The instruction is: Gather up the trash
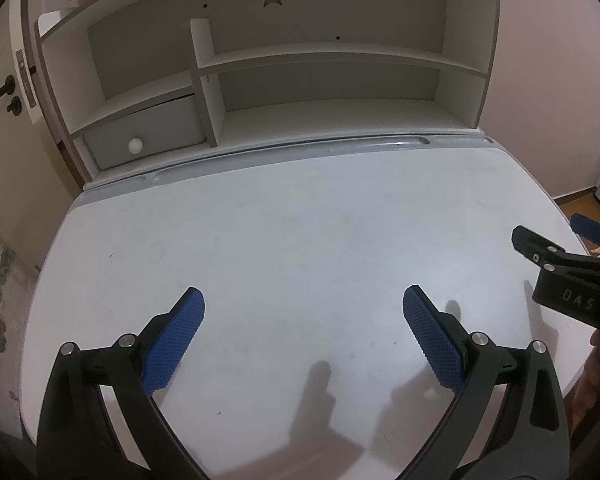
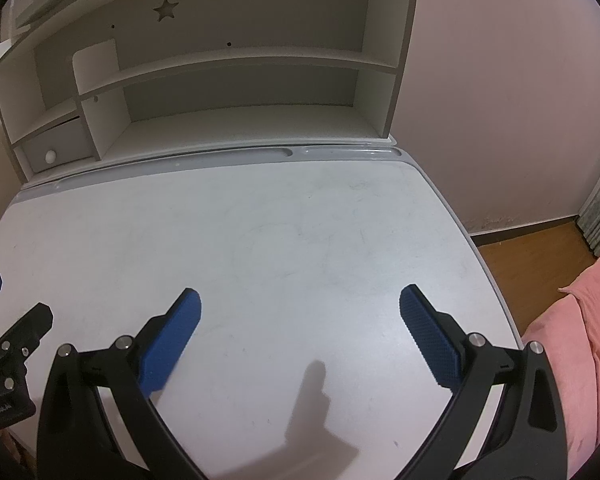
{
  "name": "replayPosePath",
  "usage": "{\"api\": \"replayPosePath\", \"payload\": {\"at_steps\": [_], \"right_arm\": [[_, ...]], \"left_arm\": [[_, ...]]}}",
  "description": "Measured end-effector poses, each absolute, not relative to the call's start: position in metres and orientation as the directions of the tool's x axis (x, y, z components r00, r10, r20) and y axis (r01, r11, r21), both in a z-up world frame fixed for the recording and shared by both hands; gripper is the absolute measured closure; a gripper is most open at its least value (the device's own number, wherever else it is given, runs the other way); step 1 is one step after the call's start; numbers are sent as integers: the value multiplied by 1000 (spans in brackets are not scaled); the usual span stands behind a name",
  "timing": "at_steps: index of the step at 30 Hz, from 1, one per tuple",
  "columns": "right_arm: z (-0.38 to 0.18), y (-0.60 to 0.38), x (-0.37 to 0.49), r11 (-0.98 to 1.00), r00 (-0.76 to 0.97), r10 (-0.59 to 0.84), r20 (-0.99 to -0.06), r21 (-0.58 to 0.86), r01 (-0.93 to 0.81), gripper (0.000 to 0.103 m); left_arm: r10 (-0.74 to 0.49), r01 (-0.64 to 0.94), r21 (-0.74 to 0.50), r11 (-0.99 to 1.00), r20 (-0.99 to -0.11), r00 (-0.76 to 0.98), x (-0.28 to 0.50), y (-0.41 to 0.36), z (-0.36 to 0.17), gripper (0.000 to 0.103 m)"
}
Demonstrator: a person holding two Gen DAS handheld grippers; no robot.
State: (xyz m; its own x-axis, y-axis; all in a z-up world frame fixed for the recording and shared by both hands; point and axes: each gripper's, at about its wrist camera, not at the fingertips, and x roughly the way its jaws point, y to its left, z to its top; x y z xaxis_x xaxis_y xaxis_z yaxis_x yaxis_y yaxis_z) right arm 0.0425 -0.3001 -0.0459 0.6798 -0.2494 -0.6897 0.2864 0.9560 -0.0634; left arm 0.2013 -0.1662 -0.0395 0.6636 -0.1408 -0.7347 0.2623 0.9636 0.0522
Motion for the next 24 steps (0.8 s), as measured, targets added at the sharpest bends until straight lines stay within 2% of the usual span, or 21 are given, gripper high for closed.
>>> {"api": "replayPosePath", "payload": {"at_steps": [5, 8, 15, 19, 24], "right_arm": [[-46, -299, 43, 956, 679, -251, -690, -69, 284, 7], [-49, -297, 46, 958, 670, -246, -700, -72, 277, 7], [-59, -290, 54, 962, 647, -241, -723, -87, 260, 7], [-64, -286, 67, 964, 635, -229, -738, -82, 252, 7], [-71, -278, 86, 968, 630, -227, -743, -100, 232, 7]], "left_arm": [[-149, 244, 9, 970, -770, 620, 207, -164, -41, 6], [-129, 243, 29, 970, -783, 608, 211, -166, -44, 6], [-141, 213, -3, 977, -760, 635, 219, -154, -50, 6], [-96, 199, 40, 979, -774, 626, 238, -146, -58, 6], [-99, 156, -1, 988, -776, 622, 257, -125, -68, 6]]}}
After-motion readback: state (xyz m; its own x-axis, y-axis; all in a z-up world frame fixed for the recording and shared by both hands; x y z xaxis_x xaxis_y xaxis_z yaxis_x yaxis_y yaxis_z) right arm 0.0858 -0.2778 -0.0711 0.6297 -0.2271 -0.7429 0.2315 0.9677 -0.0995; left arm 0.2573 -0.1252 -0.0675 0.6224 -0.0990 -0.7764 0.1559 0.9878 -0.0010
